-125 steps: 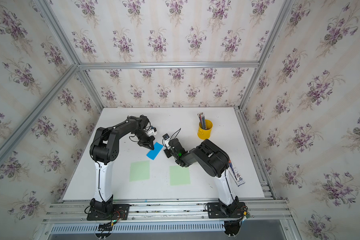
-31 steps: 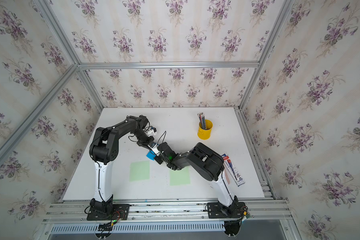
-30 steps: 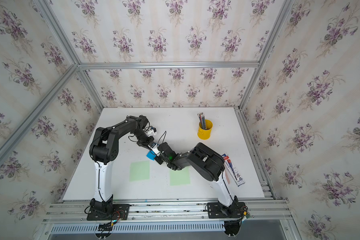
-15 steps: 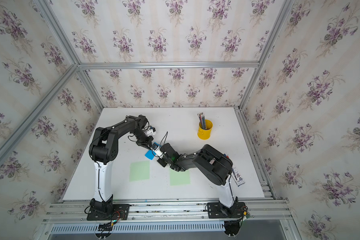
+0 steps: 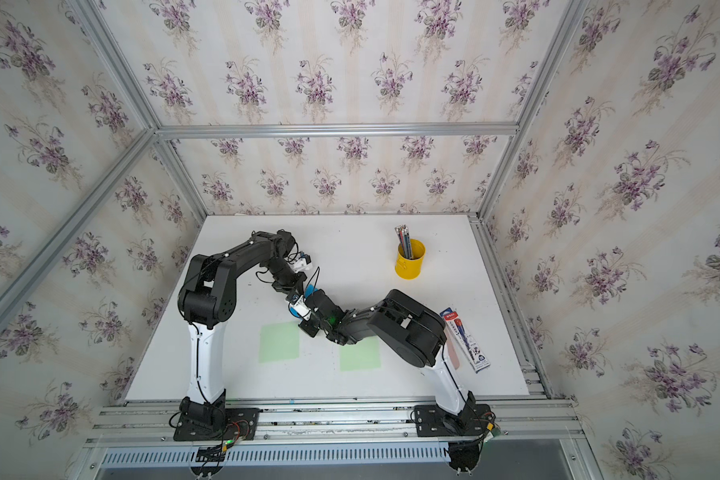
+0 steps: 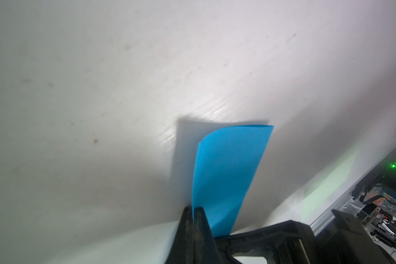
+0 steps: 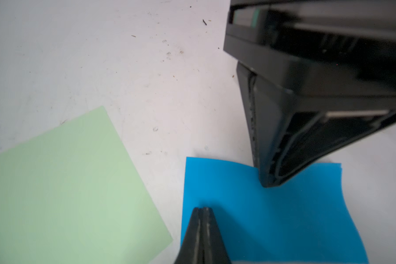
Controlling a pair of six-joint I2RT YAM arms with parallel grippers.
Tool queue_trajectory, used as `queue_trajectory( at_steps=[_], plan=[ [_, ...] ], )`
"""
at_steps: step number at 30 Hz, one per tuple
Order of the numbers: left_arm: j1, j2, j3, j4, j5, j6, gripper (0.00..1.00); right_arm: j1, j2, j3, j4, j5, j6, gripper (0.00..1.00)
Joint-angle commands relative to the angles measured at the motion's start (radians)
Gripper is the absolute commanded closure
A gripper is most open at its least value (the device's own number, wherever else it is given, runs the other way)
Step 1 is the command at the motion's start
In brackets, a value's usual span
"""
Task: Fold the square paper along the opposite sides
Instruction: Smooth out the paper at the center of the board.
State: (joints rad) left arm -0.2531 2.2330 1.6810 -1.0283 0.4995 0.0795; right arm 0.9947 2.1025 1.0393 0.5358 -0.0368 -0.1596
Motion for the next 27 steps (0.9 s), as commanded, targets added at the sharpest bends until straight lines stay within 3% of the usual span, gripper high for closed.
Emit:
queue_trajectory(
  at_steps=[1, 16, 20, 27],
  plan=[
    [0.003, -0.01, 0.003, -0.006, -0.013, 0.009, 1.0, 0.009, -0.006, -0.035, -0.131, 0.012, 0.011, 1.0],
    [0.011, -0.018, 0.002, -0.003, -0.011, 0.005, 1.0, 0.039, -0.108, -0.111, -0.183, 0.076, 0.016, 1.0],
    [0.011, -0.013, -0.004, 0.001, 0.0, -0.003, 1.0, -0.056, -0.146, -0.045, -0.12, 0.067, 0.047, 1.0],
    [0.012, -0.005, -0.004, 0.0, -0.007, -0.013, 1.0, -0.154, -0.022, 0.084, -0.007, 0.061, 0.154, 1.0]
  ],
)
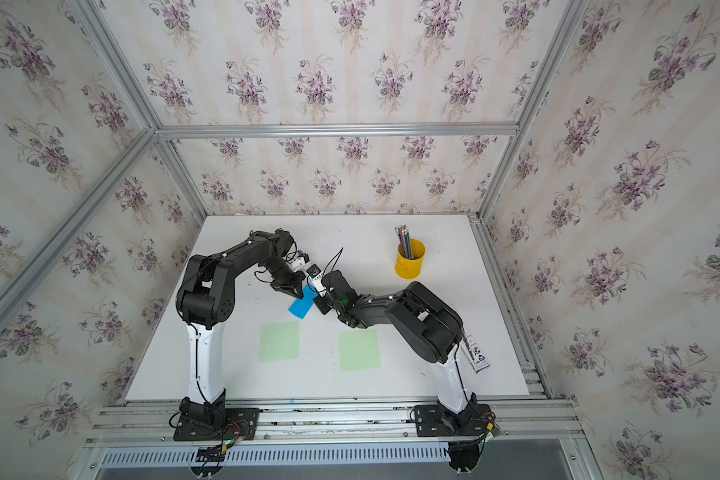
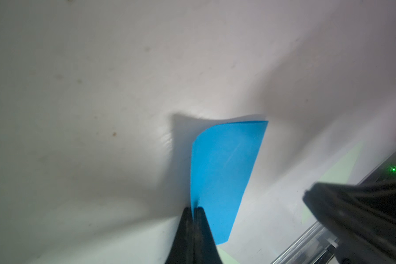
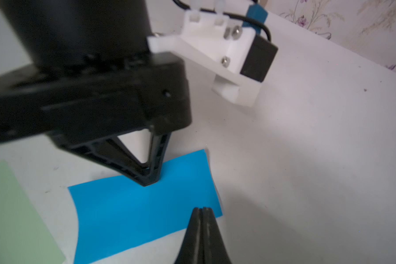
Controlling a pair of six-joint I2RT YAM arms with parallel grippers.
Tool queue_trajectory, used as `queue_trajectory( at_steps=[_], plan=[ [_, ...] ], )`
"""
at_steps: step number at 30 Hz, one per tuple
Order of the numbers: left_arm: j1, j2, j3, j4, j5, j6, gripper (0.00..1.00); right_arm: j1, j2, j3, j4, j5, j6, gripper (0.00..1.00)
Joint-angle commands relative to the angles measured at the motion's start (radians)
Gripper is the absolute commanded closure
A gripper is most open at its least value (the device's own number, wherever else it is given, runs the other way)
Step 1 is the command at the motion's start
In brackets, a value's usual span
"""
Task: Fold the square paper along the opposite sides
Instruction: Smooth out the paper at the center of the board, then place the paper at the center of the board.
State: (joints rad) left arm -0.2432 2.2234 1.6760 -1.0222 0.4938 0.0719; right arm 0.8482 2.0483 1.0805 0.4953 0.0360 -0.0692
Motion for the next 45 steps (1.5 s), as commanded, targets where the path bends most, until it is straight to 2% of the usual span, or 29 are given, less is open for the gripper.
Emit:
queue_trajectory(
  at_steps=[1, 5, 17, 34, 37, 40, 43, 45],
  plan=[
    [0.002, 0.005, -0.001, -0.006, -0.006, -0.011, 1.0, -0.008, 0.05, 0.066, 0.019, -0.014, 0.072, 1.0],
    [0.001, 0.009, -0.004, -0.009, -0.002, -0.022, 1.0, -0.008, 0.091, 0.092, -0.001, -0.021, 0.099, 1.0],
    [0.005, 0.003, -0.003, -0.011, -0.015, -0.033, 1.0, -0.008, 0.161, 0.112, -0.129, 0.072, 0.103, 1.0],
    [0.026, -0.004, -0.013, 0.002, -0.014, -0.043, 1.0, -0.032, 0.114, -0.029, -0.067, 0.132, 0.17, 1.0],
    [0.025, -0.001, -0.015, 0.008, 0.006, -0.055, 1.0, -0.038, 0.065, -0.029, -0.066, 0.137, 0.161, 1.0],
    [0.024, -0.021, -0.015, 0.053, 0.07, -0.115, 1.0, -0.067, -0.04, -0.025, -0.057, 0.135, 0.15, 1.0],
    [0.002, -0.059, -0.007, 0.187, 0.154, -0.257, 1.0, -0.092, -0.119, -0.018, -0.035, 0.116, 0.151, 1.0],
    [-0.015, -0.05, 0.043, 0.243, 0.172, -0.343, 1.0, -0.097, -0.14, -0.006, -0.044, 0.104, 0.141, 1.0]
  ],
)
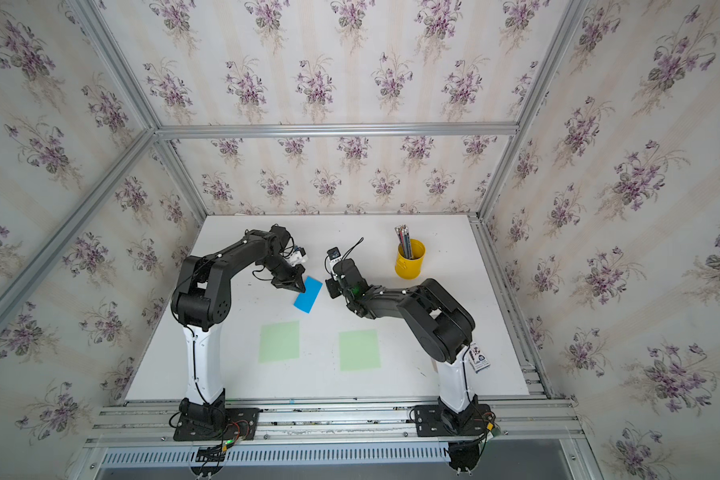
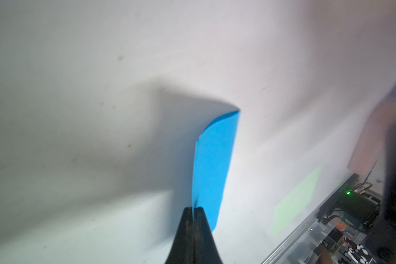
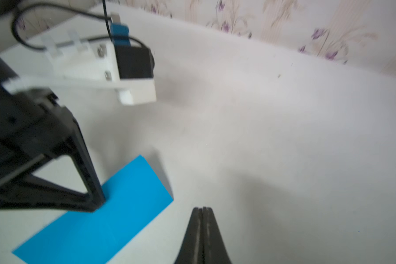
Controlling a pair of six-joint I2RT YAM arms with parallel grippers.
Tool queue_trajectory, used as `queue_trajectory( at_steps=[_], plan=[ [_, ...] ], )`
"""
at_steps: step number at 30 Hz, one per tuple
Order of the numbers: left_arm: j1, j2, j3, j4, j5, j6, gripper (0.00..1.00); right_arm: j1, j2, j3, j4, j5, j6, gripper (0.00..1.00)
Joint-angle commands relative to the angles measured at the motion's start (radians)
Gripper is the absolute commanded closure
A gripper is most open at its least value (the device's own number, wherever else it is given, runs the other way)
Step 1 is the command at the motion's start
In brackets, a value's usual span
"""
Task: Fold the square paper along the opposite sides
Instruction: Place the paper at the center of the board.
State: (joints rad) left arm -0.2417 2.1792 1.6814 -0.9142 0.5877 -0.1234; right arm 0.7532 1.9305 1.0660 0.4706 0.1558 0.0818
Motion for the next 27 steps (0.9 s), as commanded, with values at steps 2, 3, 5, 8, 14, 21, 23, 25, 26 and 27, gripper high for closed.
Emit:
queue_trajectory(
  at_steps=[2, 3, 5, 8, 14, 21, 23, 25, 26, 27],
  plan=[
    [-0.028, 0.025, 0.106, 0.179, 0.093, -0.215, 1.0, -0.007, -0.041, 0.01, -0.018, -0.022, -0.016, 1.0],
    [-0.032, 0.046, 0.146, 0.197, 0.086, -0.252, 1.0, -0.01, -0.046, 0.007, -0.015, -0.03, -0.015, 1.0],
    [-0.033, 0.099, 0.231, 0.205, 0.073, -0.292, 1.0, -0.019, -0.05, 0.006, -0.021, -0.043, -0.014, 1.0],
    [-0.031, 0.193, 0.364, 0.18, 0.048, -0.345, 1.0, -0.041, -0.057, -0.011, -0.029, -0.052, -0.009, 1.0],
    [-0.033, 0.304, 0.494, 0.168, 0.002, -0.39, 0.99, -0.096, -0.069, -0.038, -0.036, -0.074, 0.018, 1.0],
    [-0.034, 0.349, 0.519, 0.141, -0.068, -0.396, 0.81, -0.115, -0.037, -0.03, -0.051, -0.077, 0.038, 1.0],
    [-0.037, 0.35, 0.519, 0.136, -0.086, -0.394, 0.75, -0.12, -0.029, -0.021, -0.059, -0.079, 0.04, 1.0],
    [-0.043, 0.346, 0.522, 0.128, -0.114, -0.382, 0.69, -0.124, -0.022, -0.014, -0.065, -0.083, 0.042, 1.0],
    [-0.047, 0.342, 0.521, 0.122, -0.132, -0.373, 0.65, -0.126, -0.018, -0.009, -0.068, -0.083, 0.044, 1.0],
    [-0.052, 0.336, 0.519, 0.114, -0.152, -0.365, 0.61, -0.13, -0.015, -0.007, -0.069, -0.086, 0.046, 1.0]
  ],
)
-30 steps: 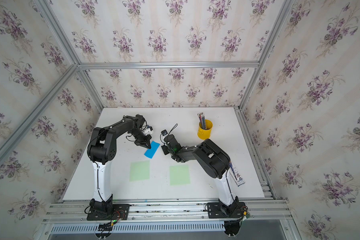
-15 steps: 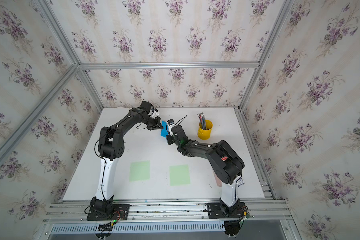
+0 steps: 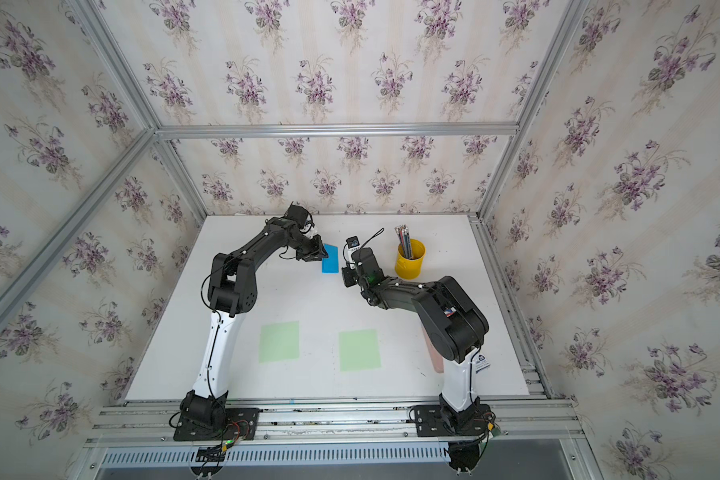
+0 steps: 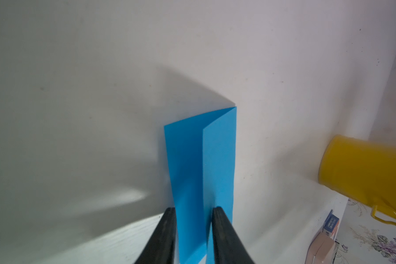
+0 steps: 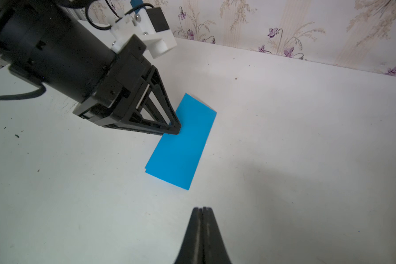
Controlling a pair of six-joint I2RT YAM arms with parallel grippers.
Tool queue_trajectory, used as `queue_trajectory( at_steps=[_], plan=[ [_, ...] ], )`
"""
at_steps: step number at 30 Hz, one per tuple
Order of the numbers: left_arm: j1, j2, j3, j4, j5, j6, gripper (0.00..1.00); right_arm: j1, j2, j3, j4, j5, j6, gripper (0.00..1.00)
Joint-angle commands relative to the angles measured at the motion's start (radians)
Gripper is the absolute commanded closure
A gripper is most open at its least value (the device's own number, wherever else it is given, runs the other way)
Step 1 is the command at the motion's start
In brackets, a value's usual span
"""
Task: Fold the square paper along the opposite sides
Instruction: Place the paper at the center of the board.
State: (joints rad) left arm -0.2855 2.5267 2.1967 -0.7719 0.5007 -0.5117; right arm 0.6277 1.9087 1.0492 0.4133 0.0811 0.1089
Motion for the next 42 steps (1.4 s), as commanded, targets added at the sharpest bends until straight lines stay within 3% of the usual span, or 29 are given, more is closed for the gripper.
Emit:
queue_trajectory(
  at_steps=[1, 14, 21, 42],
  plan=[
    [-0.013, -0.016, 0.0, -0.03, -0.084, 0.034, 0.58, -0.006, 0.01, 0.012, -0.013, -0.015, 0.021, 0.99],
    [-0.043, -0.067, -0.001, 0.001, -0.191, 0.088, 0.34, -0.017, 0.015, 0.018, -0.011, -0.031, 0.03, 0.91],
    [-0.052, -0.02, 0.083, -0.033, -0.188, 0.105, 0.41, -0.037, 0.078, 0.082, -0.006, -0.1, 0.075, 1.0],
    [-0.083, 0.089, 0.197, 0.016, -0.148, 0.111, 0.44, -0.038, 0.115, 0.114, -0.042, -0.127, 0.097, 1.0]
  ],
)
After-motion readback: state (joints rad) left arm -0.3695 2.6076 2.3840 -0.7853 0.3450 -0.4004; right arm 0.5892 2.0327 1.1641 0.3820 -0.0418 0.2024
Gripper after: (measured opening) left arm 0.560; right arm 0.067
